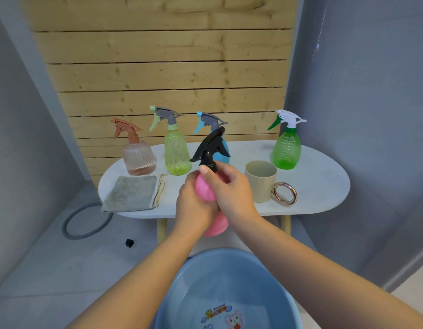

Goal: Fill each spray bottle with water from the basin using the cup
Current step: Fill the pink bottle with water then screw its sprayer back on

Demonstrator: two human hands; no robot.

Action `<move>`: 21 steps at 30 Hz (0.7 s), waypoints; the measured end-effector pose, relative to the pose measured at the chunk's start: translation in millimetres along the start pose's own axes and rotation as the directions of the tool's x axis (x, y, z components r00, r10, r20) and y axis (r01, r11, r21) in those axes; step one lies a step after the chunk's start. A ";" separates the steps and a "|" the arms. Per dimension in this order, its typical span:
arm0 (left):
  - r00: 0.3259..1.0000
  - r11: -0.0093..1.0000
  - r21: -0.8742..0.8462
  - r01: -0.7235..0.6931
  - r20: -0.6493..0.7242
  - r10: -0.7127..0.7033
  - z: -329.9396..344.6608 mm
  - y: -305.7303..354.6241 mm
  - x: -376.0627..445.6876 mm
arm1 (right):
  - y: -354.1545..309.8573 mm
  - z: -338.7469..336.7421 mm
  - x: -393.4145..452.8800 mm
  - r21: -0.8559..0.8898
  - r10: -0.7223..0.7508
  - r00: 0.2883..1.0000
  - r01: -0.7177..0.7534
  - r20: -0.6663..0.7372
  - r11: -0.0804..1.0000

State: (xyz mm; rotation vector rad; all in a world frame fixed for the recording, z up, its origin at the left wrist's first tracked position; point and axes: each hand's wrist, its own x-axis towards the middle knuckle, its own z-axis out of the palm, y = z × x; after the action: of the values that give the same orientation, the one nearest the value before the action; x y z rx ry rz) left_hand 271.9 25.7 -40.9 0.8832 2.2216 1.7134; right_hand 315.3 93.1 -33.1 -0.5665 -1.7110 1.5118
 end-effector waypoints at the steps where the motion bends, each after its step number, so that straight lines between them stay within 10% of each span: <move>1: 1.000 1.000 0.002 -0.016 -0.014 0.016 0.4 1.3 0.5 | -0.2 1.3 -0.3 0.001 0.003 1.000 -0.003 0.019 1.000; 14: 0.998 0.997 -0.061 0.046 -0.040 -0.048 9.2 1.5 5.4 | 1.0 0.3 7.9 0.236 0.144 0.989 -0.134 -0.026 0.963; 21: 0.996 0.998 -0.054 -0.015 0.082 0.020 -9.7 8.8 4.3 | -12.5 -27.8 20.7 0.189 0.109 0.928 -0.186 0.357 0.964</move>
State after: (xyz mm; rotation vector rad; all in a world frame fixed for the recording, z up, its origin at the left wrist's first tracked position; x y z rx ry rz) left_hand 266.5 21.6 -28.9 0.9462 2.1114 1.7032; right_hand 326.5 123.7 -15.8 -0.3332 -1.7528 1.9755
